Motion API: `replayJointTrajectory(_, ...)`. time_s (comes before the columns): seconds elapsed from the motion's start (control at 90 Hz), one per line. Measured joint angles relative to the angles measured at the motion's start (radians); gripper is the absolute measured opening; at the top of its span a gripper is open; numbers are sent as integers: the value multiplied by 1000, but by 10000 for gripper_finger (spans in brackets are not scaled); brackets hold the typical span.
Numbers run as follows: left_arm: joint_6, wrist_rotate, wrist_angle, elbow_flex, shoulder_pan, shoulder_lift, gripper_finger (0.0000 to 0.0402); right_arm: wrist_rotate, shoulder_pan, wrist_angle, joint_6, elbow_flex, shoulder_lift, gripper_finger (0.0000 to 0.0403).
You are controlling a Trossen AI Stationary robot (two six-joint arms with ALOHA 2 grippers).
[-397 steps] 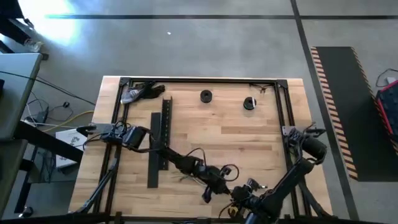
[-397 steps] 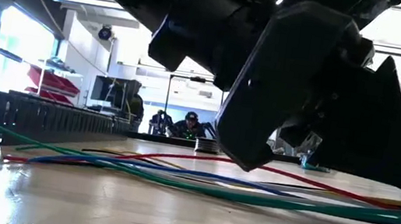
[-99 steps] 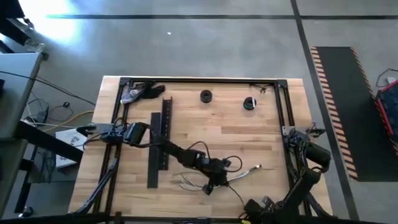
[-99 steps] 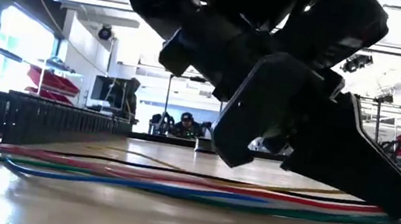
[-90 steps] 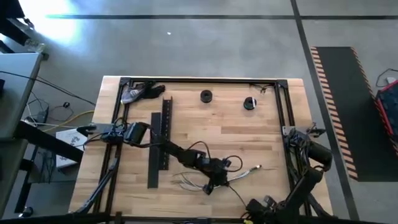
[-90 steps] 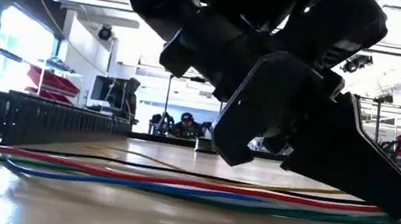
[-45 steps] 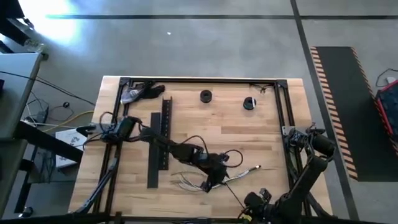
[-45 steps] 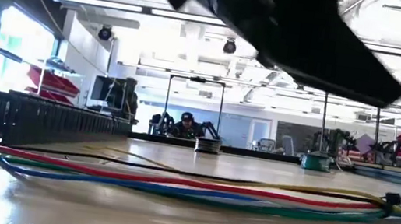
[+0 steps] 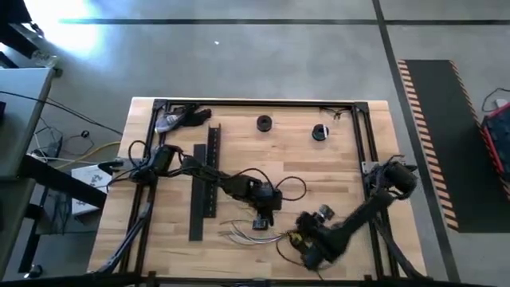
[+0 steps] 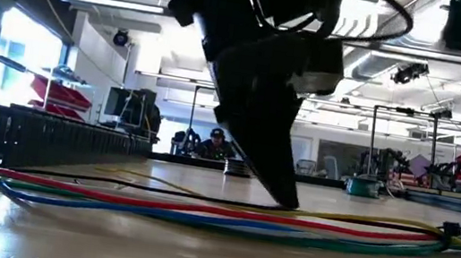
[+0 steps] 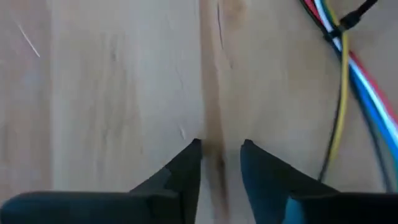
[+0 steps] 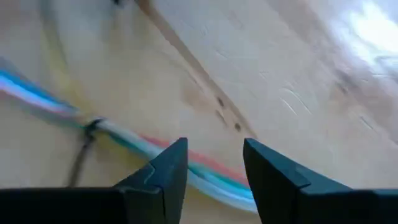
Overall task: Ziptie cables
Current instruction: Put the zip-tied cables into the black cable duct
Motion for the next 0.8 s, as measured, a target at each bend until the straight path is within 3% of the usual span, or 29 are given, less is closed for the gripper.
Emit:
replayJointTrajectory(0.167, -129, 168, -92, 0, -48, -5, 28, -30, -53, 62, -55, -49, -4, 114)
replayJointTrajectory(0.333, -169, 202, -167, -4, -121, -30, 2, -22, -56, 60, -62, -49, -3, 112)
replayJointTrajectory(0.456, -243, 211, -152, 4, -176, -128, 2, -17, -50, 61, -61, -48, -3, 112)
replayJointTrajectory(0.533, -284, 136, -142, 13, -201, -217, 0, -14, -45, 61, -62, -48, -3, 112)
replayJointTrajectory(0.611, -321, -21, -187, 2, -222, -278, 1, -8, -38, 61, -62, -48, -4, 112)
replayJointTrajectory(0.678, -365, -179, -283, -3, -229, -314, 3, 5, -37, 59, -68, -48, -5, 112)
replayJointTrajectory(0.8, -463, -370, -518, 0, -193, -374, 21, 21, -38, 67, -96, -48, -11, 112)
